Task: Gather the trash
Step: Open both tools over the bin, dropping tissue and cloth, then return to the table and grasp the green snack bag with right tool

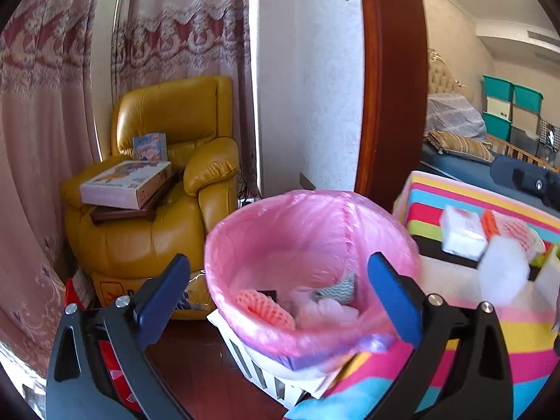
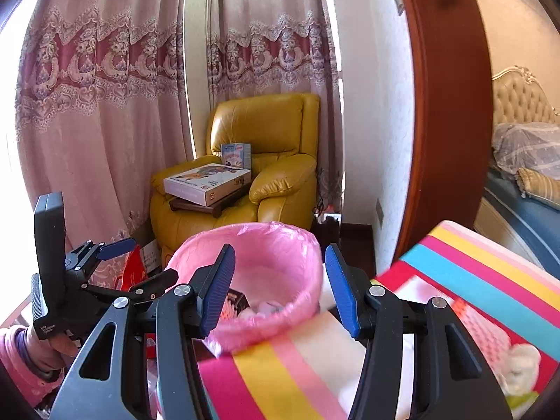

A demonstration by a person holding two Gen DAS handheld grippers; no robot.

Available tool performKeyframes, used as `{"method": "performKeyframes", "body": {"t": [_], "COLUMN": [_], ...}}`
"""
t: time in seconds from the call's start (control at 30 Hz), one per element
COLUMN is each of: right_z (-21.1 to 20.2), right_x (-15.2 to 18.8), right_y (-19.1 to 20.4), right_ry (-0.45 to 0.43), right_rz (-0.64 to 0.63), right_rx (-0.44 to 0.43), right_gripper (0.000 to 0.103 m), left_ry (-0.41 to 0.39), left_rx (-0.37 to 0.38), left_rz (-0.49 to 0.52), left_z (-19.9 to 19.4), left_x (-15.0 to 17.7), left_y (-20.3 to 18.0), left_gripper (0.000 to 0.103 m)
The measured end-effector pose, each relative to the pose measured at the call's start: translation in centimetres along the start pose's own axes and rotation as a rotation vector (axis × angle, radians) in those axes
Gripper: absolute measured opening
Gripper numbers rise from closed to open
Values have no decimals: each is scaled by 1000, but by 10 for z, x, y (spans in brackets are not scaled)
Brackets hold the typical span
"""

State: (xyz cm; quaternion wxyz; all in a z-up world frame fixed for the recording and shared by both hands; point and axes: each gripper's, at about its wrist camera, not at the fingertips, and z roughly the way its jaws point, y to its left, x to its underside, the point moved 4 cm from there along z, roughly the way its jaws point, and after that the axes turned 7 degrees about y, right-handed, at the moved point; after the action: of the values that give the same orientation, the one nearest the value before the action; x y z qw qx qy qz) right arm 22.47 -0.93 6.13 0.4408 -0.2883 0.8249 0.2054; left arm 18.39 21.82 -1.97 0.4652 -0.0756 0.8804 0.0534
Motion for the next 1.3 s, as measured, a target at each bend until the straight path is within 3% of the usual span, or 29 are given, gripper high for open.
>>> {"method": "performKeyframes", "body": {"t": [0.23,0.53,0.63,0.87,1.07,1.3], "right_z": [-54,-96,-113,-148,-161,-143], "right_x": [49,107,123,147,167,172], "right_y": [-13,-51,-64,-111,-161,-189], "right_ry": [25,50,49,46,71,143], "right_rz": [-6,120,145,238,381,469], "right_rx": [90,162,221,342,421,465], "right_gripper": [50,50,57,58,59,59], "left_ry": [-22,6,11,43,47,64], "left_rx": [33,150,185,250,283,296], "left_rz": [58,83,111,168,215,242], "left_z": [-31,-45,-49,-49,-51,-49], "left_x": [26,58,65,82,90,96], "left_y": [-42,-100,-121,-159,-178,-192], "left_gripper": [98,98,98,98,98,98]}}
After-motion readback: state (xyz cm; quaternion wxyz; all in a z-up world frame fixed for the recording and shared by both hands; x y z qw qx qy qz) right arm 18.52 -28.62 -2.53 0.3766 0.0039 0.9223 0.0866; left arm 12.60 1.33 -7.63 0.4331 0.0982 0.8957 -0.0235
